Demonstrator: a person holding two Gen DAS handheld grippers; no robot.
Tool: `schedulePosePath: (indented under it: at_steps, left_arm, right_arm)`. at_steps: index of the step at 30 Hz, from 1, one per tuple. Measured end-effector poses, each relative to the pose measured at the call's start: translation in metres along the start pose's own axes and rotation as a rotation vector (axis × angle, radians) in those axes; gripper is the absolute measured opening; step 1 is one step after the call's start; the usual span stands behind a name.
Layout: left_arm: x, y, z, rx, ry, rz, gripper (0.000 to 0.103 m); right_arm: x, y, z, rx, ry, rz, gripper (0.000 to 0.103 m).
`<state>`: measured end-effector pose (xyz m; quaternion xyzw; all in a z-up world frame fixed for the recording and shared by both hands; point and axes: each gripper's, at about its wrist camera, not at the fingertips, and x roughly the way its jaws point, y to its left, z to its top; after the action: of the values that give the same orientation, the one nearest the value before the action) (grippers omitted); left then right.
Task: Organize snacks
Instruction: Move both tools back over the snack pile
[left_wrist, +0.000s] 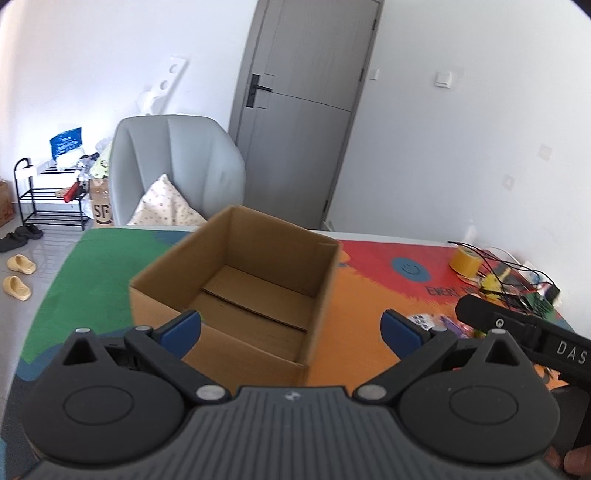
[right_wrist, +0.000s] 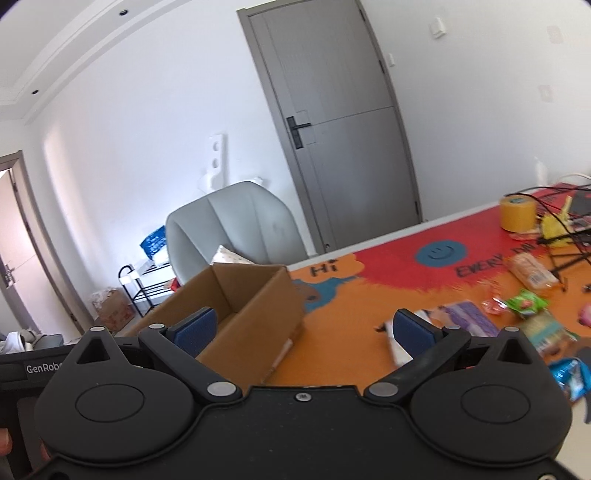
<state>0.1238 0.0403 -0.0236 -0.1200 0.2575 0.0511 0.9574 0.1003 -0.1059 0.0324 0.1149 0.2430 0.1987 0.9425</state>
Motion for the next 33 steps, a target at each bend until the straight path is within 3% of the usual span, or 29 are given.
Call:
schedulePosePath:
  at_steps: [20, 33]
  left_arm:
    - [0.011, -0.075, -0.028, 0.056, 0.066, -0.133, 0.103]
    - [0.024, -0.115, -0.048, 0.095, 0.091, -0.196, 0.102]
  right_arm:
    - [-0.058, -0.077, -0.017, 0.075, 0.025, -0.166, 0.103]
    - [-0.076, -0.123, -0.030, 0.107, 0.035, -0.184, 0.103]
